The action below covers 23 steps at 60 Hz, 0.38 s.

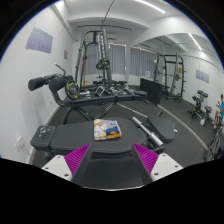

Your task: Fold towel

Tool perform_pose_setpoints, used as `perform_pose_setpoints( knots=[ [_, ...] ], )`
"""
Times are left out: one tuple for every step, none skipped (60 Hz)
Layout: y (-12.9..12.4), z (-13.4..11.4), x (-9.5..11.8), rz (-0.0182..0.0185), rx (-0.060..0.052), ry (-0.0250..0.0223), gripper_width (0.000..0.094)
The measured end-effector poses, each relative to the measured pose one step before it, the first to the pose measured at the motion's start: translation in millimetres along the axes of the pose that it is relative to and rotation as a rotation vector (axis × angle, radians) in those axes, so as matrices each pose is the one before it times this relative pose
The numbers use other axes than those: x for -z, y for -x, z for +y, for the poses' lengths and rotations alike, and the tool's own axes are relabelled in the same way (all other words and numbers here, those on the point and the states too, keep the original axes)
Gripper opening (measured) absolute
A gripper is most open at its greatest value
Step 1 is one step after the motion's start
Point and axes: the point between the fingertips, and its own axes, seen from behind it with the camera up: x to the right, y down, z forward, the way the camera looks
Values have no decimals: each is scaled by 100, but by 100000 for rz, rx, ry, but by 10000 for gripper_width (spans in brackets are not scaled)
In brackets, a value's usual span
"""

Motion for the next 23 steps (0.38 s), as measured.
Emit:
perform_pose_setpoints(
  knots=[
    [14, 178, 520, 119, -77, -192, 851],
    [41, 163, 479, 37, -62, -345, 852],
    [55, 130, 454, -50, 68, -420, 851],
    [59, 133, 432, -14, 272, -392, 851],
    [13, 144, 386, 74, 429, -256, 850],
    [-250, 91, 764, 119, 449, -53, 850],
    [18, 122, 257, 100, 469, 43, 851],
    [58, 119, 221, 18, 430, 15, 851],
    [58, 58, 189, -7, 330, -150, 850],
    [60, 29, 157, -57, 128, -262, 853],
    [53, 16, 181, -155, -145, -189, 853],
    [87, 47, 154, -316, -355, -122, 853],
    [104, 30, 125, -305, -236, -162, 853],
    [84, -9, 145, -65, 214, -172, 852],
    [37, -3, 160, 186, 668, -177, 854],
    [21, 1, 112, 295, 635, -142, 853],
    [24, 11, 107, 125, 238, -120, 853],
    [32, 16, 110, -15, 17, -47, 850],
    [93, 15, 100, -149, 13, -63, 851],
    [169, -14, 100, -251, 86, -129, 853],
    [174, -14, 79, -293, 200, -202, 851],
    [185, -70, 97, -317, 269, -171, 850],
    [170, -27, 81, -354, 223, -62, 849]
  ],
)
